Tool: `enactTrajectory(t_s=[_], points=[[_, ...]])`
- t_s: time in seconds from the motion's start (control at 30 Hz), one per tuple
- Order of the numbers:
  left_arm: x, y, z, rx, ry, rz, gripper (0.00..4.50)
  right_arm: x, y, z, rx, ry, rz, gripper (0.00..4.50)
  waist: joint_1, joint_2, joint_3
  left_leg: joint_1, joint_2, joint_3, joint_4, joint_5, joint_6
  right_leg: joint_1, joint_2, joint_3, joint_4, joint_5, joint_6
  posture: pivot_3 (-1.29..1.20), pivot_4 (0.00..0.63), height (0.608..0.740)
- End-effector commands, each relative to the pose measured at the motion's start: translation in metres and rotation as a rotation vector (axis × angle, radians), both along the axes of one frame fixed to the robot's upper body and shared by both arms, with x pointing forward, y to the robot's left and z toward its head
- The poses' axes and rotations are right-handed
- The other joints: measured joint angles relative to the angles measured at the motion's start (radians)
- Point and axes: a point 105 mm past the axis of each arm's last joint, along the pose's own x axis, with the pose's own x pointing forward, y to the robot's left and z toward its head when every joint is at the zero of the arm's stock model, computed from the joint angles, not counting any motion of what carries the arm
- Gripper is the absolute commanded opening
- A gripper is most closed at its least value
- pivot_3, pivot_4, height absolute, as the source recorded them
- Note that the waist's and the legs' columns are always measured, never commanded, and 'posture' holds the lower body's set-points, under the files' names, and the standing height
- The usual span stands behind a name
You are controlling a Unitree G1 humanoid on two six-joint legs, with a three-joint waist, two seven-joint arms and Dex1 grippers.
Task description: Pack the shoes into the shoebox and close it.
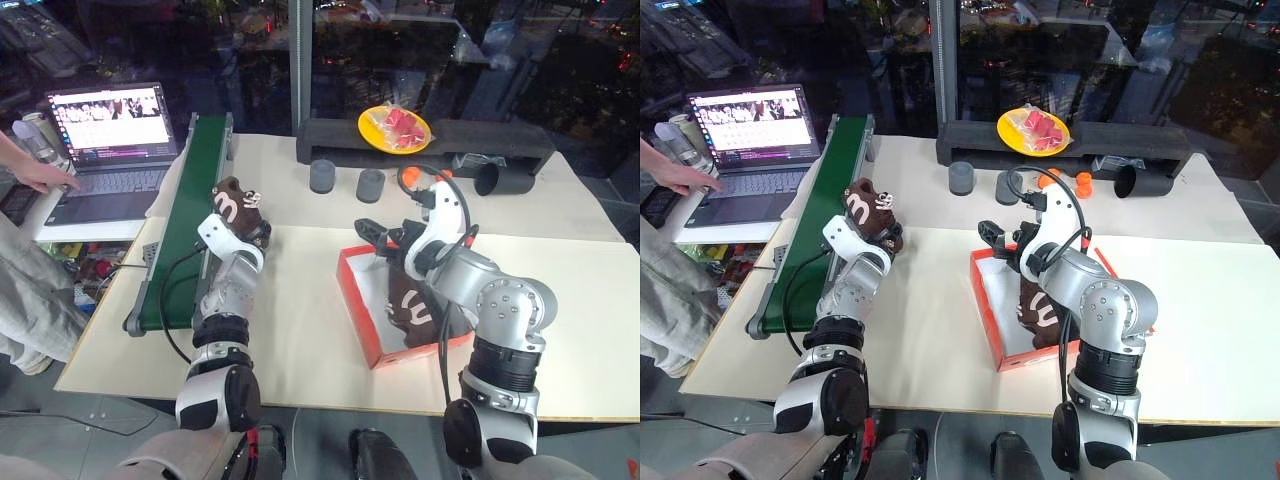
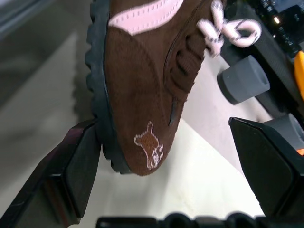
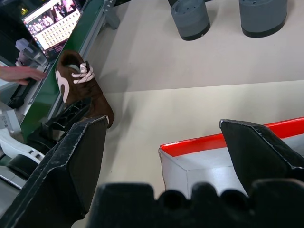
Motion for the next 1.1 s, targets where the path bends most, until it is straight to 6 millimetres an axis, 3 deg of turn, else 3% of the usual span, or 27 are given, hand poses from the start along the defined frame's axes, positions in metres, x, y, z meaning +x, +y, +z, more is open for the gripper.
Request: enactTrajectory(t_s=[0.03, 0.07, 0.1, 0.4, 0.63, 0.83, 0.97, 1.1], points=[[0.005, -0.001, 0.016, 0.0, -0.05, 0.007, 4.48, -0.002, -0.004, 0.016, 0.019, -0.069, -0.018, 4.5, 0.0, 0.0, 0.0, 0.0, 0.0, 0.0, 0.0, 0.0, 0.0, 0.0, 0.0, 0.0, 0.0, 0.0, 0.0, 0.0, 0.15, 0.74], [0.005, 0.0, 0.016, 0.013, -0.044, 0.01, 3.95, -0.002, -0.004, 0.016, 0.017, -0.069, -0.019, 4.5, 0.0, 0.0, 0.0, 0.0, 0.0, 0.0, 0.0, 0.0, 0.0, 0.0, 0.0, 0.0, 0.0, 0.0, 0.0, 0.0, 0.15, 0.74], [0.005, 0.002, 0.016, 0.021, -0.042, 0.014, 3.8, -0.002, -0.005, 0.016, 0.016, -0.068, -0.02, 4.5, 0.001, 0.0, 0.0, 0.0, 0.0, 0.0, 0.0, 0.0, 0.0, 0.0, 0.0, 0.0, 0.0, 0.0, 0.0, 0.0, 0.15, 0.74], [0.007, 0.0, 0.017, 0.036, -0.058, -0.006, 0.69, -0.003, -0.006, 0.014, 0.008, -0.063, -0.027, 4.5, 0.001, 0.0, 0.0, 0.0, 0.0, 0.0, 0.0, 0.0, 0.0, 0.0, 0.0, 0.0, 0.0, 0.0, 0.0, 0.0, 0.15, 0.74], [0.008, -0.006, 0.026, 0.081, -0.113, -0.054, 0.69, -0.003, -0.006, 0.013, 0.008, -0.061, -0.033, 4.5, 0.003, 0.0, 0.0, 0.0, 0.0, 0.0, 0.0, 0.0, 0.0, 0.0, 0.0, 0.0, 0.0, 0.0, 0.0, 0.0, 0.15, 0.74], [0.001, -0.024, 0.067, -0.005, -0.302, -0.258, 0.69, -0.001, -0.007, 0.013, 0.006, -0.061, -0.037, 4.5, 0.002, 0.0, 0.0, -0.001, 0.0, 0.0, 0.0, 0.0, 0.0, -0.001, 0.0, 0.0, 0.0, 0.0, 0.0, 0.0, 0.15, 0.74], [-0.024, -0.032, 0.086, -0.072, -0.368, -0.54, 0.69, -0.001, -0.006, 0.019, 0.038, -0.067, -0.021, 4.5, -0.003, 0.0, 0.0, -0.001, 0.0, 0.0, 0.0, 0.0, 0.0, -0.001, 0.0, 0.0, 0.0, 0.0, 0.0, 0.0, 0.15, 0.74], [-0.052, -0.019, 0.083, -0.133, -0.329, -0.74, 0.69, -0.003, 0.001, 0.029, 0.204, -0.062, 0.04, 4.5, -0.026, 0.0, 0.0, 0.0, 0.001, 0.0, 0.0, 0.0, 0.0, -0.001, 0.001, 0.0, 0.0, 0.0, 0.0, 0.0, 0.15, 0.74]])
